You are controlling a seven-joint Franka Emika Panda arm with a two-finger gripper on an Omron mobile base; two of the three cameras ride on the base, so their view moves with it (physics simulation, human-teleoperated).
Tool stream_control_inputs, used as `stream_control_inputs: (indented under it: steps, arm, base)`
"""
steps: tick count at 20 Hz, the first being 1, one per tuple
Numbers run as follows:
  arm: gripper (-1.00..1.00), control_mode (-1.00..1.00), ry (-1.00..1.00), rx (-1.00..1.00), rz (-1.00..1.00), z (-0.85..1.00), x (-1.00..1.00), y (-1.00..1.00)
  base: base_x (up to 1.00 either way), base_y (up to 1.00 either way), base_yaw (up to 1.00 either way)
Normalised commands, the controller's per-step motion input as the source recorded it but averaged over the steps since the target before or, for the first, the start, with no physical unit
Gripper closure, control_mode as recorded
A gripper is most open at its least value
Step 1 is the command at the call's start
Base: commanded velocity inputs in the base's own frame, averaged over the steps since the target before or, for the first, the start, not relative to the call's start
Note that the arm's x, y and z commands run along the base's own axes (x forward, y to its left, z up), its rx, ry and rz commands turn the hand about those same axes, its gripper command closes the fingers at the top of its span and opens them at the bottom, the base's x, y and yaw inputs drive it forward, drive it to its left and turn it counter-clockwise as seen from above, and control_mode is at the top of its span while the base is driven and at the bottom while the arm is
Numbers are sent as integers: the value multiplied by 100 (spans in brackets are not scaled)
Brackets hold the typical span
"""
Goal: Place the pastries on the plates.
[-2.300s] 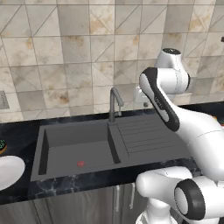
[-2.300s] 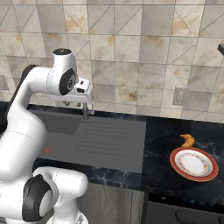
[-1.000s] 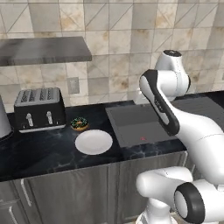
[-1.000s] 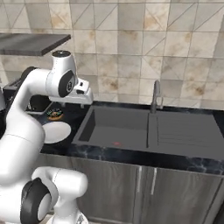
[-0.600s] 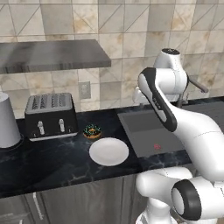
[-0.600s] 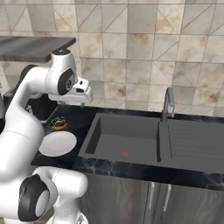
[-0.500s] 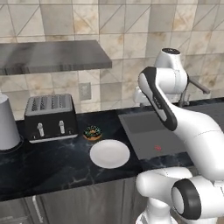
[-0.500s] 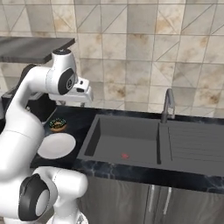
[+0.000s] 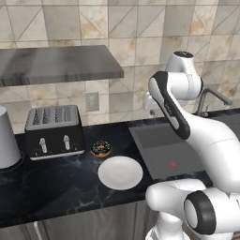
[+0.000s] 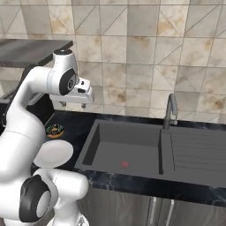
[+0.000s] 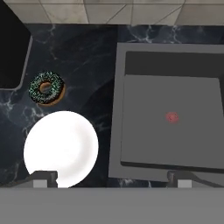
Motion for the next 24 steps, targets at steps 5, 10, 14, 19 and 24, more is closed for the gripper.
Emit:
stream_control_inputs:
  steps: [5,10,14,19,24]
  arm:
    - [-100,100,0,0,0,0,0,0]
    - [-100,-100,0,0,0,-2,9,2]
    - [-100,-100,8,0,0,-82,19,19]
    - [-100,-100,21,0,0,-99,10,14]
    - [-100,-100,9,0,0,-67,31,36]
  base:
    - [40,8,0]
    - [9,0,0]
    - [0,0,0]
    - [0,0,0]
    - [0,0,0]
